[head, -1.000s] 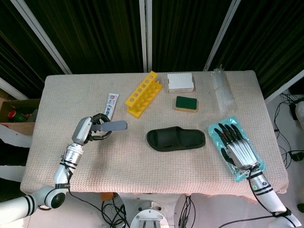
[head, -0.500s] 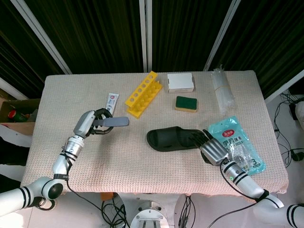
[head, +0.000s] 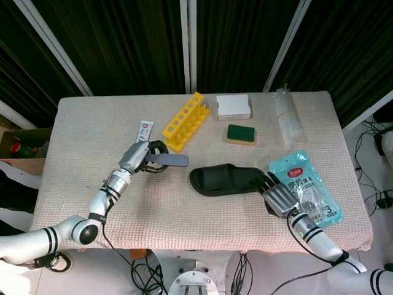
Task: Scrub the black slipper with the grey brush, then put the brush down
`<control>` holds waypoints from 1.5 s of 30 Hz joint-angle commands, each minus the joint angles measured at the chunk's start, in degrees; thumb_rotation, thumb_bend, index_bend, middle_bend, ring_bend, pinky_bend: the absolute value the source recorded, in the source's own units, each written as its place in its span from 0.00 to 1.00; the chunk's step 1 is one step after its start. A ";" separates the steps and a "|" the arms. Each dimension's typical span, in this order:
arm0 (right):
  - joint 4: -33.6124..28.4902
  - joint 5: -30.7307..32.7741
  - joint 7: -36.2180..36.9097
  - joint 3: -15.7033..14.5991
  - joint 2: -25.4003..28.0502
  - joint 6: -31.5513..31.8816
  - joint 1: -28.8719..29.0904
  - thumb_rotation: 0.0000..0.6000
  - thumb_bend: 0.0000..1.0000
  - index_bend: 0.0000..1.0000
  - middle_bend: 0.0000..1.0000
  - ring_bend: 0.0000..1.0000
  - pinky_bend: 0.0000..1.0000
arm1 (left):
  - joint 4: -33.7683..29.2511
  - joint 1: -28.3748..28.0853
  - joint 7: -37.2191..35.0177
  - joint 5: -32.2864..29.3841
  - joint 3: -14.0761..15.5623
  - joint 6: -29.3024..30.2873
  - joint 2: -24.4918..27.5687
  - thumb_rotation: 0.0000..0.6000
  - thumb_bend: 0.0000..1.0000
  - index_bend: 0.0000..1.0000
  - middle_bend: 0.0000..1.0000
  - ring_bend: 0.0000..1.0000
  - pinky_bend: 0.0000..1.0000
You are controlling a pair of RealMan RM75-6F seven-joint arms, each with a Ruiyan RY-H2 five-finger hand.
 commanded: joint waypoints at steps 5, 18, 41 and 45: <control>0.29 0.64 -0.11 -0.56 0.64 2.27 -1.20 0.79 0.85 0.06 0.12 0.00 0.00 | 1.73 -1.92 0.52 -2.01 -0.30 -1.71 -1.90 1.00 0.43 0.79 0.81 0.67 0.72; 2.07 1.09 0.93 -1.42 -1.68 -0.45 0.42 0.79 0.87 0.06 0.13 0.00 0.00 | 3.42 -4.15 2.02 -3.09 0.38 -2.76 -5.20 1.00 0.43 0.79 0.81 0.67 0.72; 3.79 1.46 2.67 -2.22 -3.67 -0.47 1.05 0.79 0.89 0.06 0.14 0.00 0.00 | 5.47 -7.63 5.66 -6.52 0.71 -4.68 -10.06 1.00 0.44 0.80 0.82 0.68 0.73; 4.01 1.25 3.12 -2.45 -3.69 -0.31 1.01 0.79 0.90 0.06 0.14 0.00 0.00 | 6.94 -8.34 6.43 -7.35 0.90 -5.29 -11.37 1.00 0.44 0.80 0.82 0.68 0.73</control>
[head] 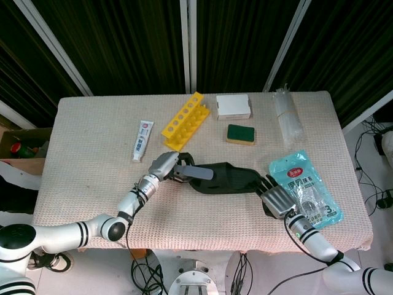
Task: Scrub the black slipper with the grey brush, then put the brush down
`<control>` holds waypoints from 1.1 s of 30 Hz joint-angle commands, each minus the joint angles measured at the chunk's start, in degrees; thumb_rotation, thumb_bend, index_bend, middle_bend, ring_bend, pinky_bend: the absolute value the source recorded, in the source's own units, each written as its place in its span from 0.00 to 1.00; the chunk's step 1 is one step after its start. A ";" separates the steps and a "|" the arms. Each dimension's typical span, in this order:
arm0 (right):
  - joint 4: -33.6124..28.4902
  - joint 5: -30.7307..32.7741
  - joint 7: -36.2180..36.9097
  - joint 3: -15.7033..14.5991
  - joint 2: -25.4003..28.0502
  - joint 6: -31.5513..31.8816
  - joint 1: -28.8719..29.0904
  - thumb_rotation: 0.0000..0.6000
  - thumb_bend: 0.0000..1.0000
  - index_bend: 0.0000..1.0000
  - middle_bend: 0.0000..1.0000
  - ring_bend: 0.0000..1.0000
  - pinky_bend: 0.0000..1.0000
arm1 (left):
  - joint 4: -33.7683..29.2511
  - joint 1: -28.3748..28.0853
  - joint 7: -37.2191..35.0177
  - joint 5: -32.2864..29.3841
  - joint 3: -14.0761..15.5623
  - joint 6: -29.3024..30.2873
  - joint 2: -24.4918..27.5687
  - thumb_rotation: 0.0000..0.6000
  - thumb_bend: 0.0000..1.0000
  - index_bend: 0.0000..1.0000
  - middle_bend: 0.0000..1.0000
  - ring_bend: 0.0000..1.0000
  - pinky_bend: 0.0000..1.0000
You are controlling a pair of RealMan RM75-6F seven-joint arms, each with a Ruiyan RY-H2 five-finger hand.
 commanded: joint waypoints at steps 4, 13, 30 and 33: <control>0.16 -0.18 0.38 -0.26 0.03 0.19 -0.06 0.79 0.90 0.06 0.14 0.00 0.00 | 1.92 -0.59 0.60 -0.79 0.21 -0.20 -1.93 1.00 0.44 0.80 0.82 0.68 0.73; 0.54 -0.18 0.81 -0.50 -0.12 0.25 -0.08 0.79 0.90 0.06 0.14 0.00 0.00 | 6.49 -0.44 2.74 -3.25 -1.78 5.48 -7.52 1.00 0.45 0.80 0.83 0.68 0.72; 0.62 -0.11 1.16 -0.65 0.01 0.79 -0.28 0.79 0.91 0.06 0.14 0.00 0.00 | 0.66 0.93 -1.51 -0.41 -0.60 -3.17 -2.83 1.00 0.45 0.80 0.82 0.68 0.72; 0.50 0.00 0.88 -0.74 0.17 0.77 -0.30 0.79 0.91 0.06 0.14 0.00 0.00 | -0.53 0.82 -6.69 4.70 0.15 -8.14 0.00 1.00 0.45 0.80 0.83 0.68 0.73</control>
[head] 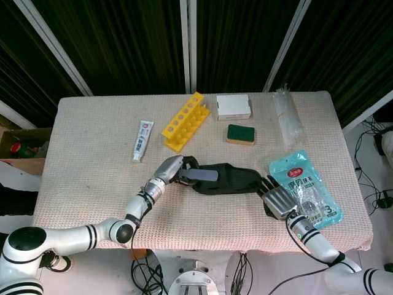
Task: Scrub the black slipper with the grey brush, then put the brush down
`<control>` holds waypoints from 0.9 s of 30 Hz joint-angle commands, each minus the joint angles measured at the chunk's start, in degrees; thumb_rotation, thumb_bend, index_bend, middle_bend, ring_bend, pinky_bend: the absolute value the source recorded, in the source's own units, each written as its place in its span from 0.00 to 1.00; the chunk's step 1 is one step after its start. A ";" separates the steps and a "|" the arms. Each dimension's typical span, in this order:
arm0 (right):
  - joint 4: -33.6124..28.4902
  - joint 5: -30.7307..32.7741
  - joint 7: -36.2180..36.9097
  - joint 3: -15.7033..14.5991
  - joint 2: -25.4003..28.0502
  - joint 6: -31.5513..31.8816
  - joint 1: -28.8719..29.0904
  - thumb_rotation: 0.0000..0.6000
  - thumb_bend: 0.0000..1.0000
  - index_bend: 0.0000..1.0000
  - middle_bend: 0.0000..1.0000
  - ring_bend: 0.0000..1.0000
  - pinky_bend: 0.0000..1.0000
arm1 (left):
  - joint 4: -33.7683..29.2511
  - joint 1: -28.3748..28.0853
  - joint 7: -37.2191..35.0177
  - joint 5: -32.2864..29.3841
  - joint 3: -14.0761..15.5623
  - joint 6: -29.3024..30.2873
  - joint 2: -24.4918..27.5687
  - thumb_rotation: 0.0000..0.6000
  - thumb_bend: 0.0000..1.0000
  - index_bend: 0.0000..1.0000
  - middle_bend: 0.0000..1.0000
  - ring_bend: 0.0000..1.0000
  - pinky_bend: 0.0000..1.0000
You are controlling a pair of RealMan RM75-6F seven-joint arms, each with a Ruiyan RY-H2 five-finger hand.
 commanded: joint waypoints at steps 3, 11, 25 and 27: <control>-0.22 0.20 -0.31 0.00 0.00 0.13 -0.09 0.79 0.91 0.06 0.14 0.00 0.00 | -2.52 0.09 -11.27 11.55 1.78 -8.02 5.25 1.00 0.45 0.82 0.84 0.69 0.74; -0.12 0.39 -0.39 -0.06 -0.22 0.18 -0.20 0.79 0.91 0.06 0.14 0.00 0.00 | 3.26 1.64 -12.33 13.41 1.21 0.81 -0.05 1.00 0.45 0.82 0.84 0.70 0.74; 0.21 0.25 0.25 -0.10 0.02 -0.23 0.09 0.79 0.91 0.06 0.13 0.00 0.00 | 3.87 2.44 11.57 -5.71 -3.63 12.42 -6.77 1.00 0.46 0.82 0.85 0.70 0.74; 0.25 0.25 0.29 -0.09 0.02 -0.28 0.13 0.79 0.92 0.06 0.13 0.00 0.00 | 2.37 2.55 10.09 -4.80 -3.19 10.35 -5.53 1.00 0.46 0.82 0.85 0.70 0.74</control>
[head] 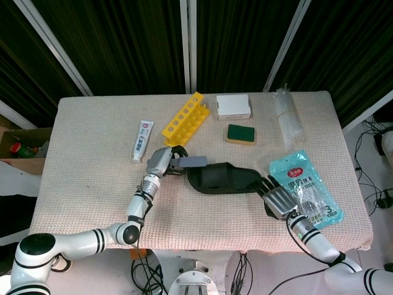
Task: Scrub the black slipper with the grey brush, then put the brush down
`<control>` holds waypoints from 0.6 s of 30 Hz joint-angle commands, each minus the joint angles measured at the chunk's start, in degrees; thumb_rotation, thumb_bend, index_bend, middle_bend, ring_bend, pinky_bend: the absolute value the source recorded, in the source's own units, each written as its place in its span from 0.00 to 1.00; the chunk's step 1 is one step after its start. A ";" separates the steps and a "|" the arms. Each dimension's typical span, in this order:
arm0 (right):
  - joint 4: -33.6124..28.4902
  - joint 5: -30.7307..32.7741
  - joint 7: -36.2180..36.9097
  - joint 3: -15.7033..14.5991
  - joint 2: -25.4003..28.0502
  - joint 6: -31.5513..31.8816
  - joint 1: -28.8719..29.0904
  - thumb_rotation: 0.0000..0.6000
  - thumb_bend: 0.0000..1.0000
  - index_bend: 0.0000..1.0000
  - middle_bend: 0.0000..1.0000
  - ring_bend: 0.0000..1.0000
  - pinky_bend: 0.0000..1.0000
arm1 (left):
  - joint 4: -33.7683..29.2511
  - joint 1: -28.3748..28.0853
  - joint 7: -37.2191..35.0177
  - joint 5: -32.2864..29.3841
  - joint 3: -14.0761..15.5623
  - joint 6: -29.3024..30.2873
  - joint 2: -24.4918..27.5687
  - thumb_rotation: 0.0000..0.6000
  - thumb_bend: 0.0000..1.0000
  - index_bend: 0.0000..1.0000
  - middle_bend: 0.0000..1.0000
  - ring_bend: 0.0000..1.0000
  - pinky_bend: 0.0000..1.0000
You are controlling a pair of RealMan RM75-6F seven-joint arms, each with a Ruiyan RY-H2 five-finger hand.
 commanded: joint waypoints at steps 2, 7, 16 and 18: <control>0.03 0.03 0.03 0.03 -0.02 0.00 0.02 0.79 0.92 0.06 0.13 0.00 0.00 | -4.20 0.26 -4.15 2.94 0.74 -5.35 2.92 1.00 0.46 0.82 0.85 0.70 0.74; -0.40 0.12 -0.35 0.23 0.19 0.30 0.04 0.79 0.92 0.06 0.13 0.00 0.00 | -5.93 -0.59 -13.04 12.26 3.34 -14.39 7.88 1.00 0.46 0.82 0.84 0.70 0.75; -0.22 0.55 -0.41 0.18 0.12 0.10 0.00 0.79 0.92 0.06 0.13 0.00 0.00 | -3.86 -1.53 -23.17 20.46 4.88 -17.23 9.39 1.00 0.47 0.83 0.85 0.71 0.75; -0.11 0.60 -0.34 0.16 0.09 0.06 -0.02 0.79 0.92 0.06 0.13 0.00 0.00 | -3.01 -1.34 -23.17 20.29 4.71 -15.54 8.46 1.00 0.47 0.83 0.85 0.71 0.75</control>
